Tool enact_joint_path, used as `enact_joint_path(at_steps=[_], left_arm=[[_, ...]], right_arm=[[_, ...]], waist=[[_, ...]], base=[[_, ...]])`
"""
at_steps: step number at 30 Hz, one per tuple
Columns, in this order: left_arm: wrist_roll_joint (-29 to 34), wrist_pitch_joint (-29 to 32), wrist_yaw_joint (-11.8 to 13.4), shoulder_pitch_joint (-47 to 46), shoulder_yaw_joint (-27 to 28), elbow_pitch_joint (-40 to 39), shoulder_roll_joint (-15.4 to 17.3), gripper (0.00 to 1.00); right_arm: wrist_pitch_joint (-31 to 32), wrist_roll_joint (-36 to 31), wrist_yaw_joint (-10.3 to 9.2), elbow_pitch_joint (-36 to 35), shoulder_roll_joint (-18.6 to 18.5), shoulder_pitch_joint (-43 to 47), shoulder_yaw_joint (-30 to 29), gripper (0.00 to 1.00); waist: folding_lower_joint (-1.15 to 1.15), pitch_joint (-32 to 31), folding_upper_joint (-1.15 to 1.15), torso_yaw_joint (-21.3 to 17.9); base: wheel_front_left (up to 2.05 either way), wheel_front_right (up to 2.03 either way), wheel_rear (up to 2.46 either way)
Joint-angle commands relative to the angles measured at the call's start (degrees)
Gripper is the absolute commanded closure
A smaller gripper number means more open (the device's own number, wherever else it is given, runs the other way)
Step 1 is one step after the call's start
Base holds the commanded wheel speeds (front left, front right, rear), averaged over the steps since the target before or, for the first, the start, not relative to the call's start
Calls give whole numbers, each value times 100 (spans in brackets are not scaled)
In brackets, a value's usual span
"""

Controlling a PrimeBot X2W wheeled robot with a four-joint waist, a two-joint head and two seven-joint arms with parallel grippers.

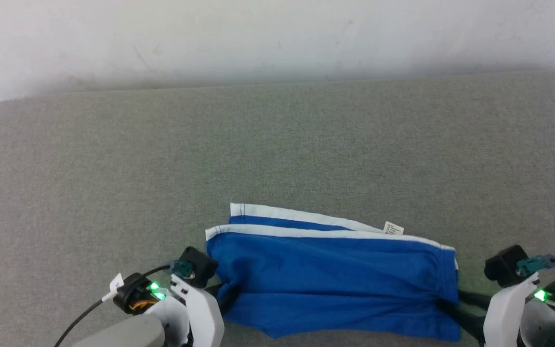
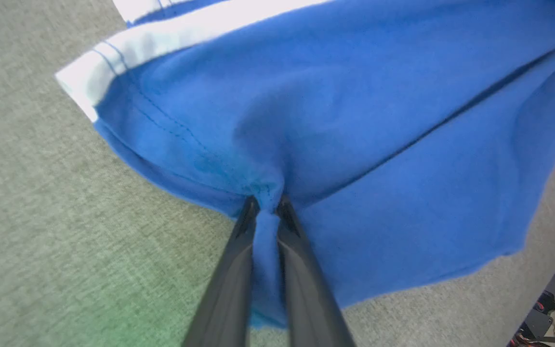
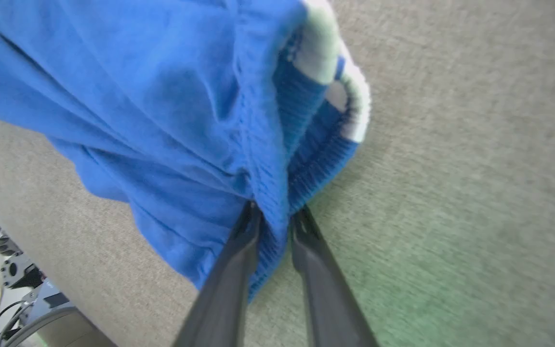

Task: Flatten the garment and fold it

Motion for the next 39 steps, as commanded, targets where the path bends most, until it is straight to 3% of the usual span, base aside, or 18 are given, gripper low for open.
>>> enact_joint_path(at_steps=[1, 5, 10, 17, 23, 26, 29, 39], left_arm=[[11, -29, 55, 192, -26, 107, -55, 0], [73, -745, 325, 310, 283, -23, 10, 0], [470, -1821, 1291, 393, 912, -200, 49, 0], [1652, -1971, 2373, 822, 2195, -970, -167, 0], [2815, -1972, 2883, 1722, 3415, -1604, -404, 0], [3267, -1973, 2963, 2137, 3917, -1858, -661, 0], [3640, -1973, 2871, 2483, 4337, -2023, -927, 0], [4316, -1973, 1885, 3250, 5497, -2051, -1915, 0]], right_arm=[[-62, -86, -17, 42, 27, -73, -19, 0], [-306, -408, -17, -297, -169, -123, -242, 0], [-108, -689, -17, -962, -331, -166, -976, 0], [909, -940, -17, -1696, -400, 48, -1712, 0], [2031, -774, -17, -1815, -385, 353, -2045, 0], [2306, -732, -17, -1672, -237, 483, -2218, 0], [2450, -740, -17, -1451, 11, 636, -2265, 0], [2110, -950, -17, -70, 1067, 825, -2120, 0]], waist=[[0, -100, -1, -23], [0, -342, -1, -15], [0, -488, -1, -7], [0, -533, -1, 157], [0, -508, -1, 262], [0, -444, -1, 343], [0, -359, -1, 417], [0, -104, -1, 597]], base=[[0, 0, 0], [0, 0, 0], [0, 0, 0], [0, 0, 0], [0, 0, 0], [0, 0, 0], [0, 0, 0], [0, 0, 0]])
